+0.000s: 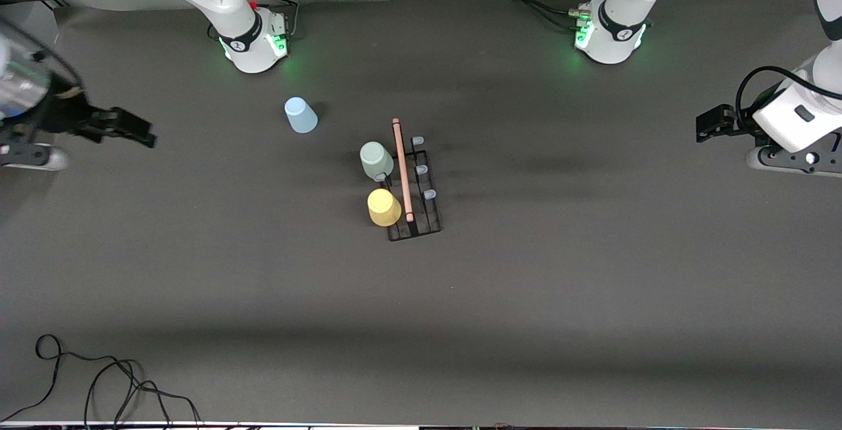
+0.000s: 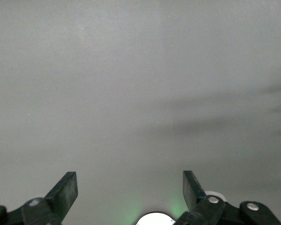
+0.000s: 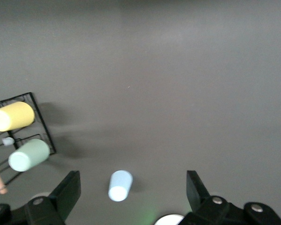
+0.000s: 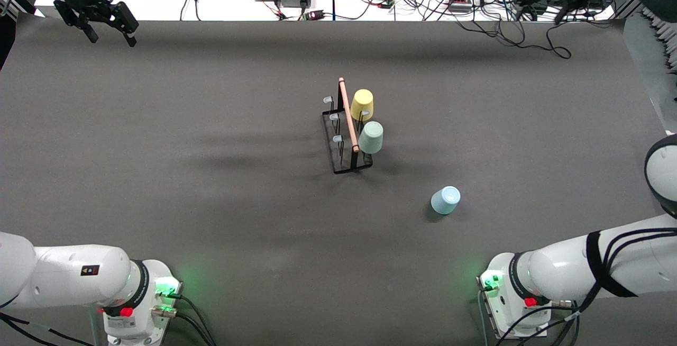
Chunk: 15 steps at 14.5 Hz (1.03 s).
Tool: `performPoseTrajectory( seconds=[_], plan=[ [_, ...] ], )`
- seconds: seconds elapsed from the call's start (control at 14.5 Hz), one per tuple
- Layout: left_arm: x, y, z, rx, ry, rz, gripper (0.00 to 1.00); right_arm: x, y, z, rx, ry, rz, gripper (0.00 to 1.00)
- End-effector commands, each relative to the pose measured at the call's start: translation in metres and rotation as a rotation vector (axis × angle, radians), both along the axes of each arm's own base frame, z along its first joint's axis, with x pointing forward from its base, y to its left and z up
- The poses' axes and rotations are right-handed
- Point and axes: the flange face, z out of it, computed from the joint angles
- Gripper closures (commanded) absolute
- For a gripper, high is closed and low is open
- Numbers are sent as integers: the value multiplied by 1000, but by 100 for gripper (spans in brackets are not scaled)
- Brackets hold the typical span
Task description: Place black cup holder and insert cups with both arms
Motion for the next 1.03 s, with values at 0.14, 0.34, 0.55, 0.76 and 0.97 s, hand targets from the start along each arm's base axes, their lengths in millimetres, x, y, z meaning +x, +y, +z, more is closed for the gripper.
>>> performPoseTrajectory(
  seconds=[0.14,0.34,0.55,0.76,0.97],
  plan=[
    [2,1,4,4,3,-7,0,11,-26,-9,-16,-38,75,0],
    [2,1,4,4,3,-7,0,11,-23,-1,-24,-50,81,0],
    [2,1,4,4,3,-6,0,9,-24,0,-61,-40,97,0],
    [2,1,4,4,3,-6,0,10,-24,-1,-61,-37,97,0],
    [2,1,4,4,3,-6,0,10,-25,-3,-60,-34,96,0]
  ],
)
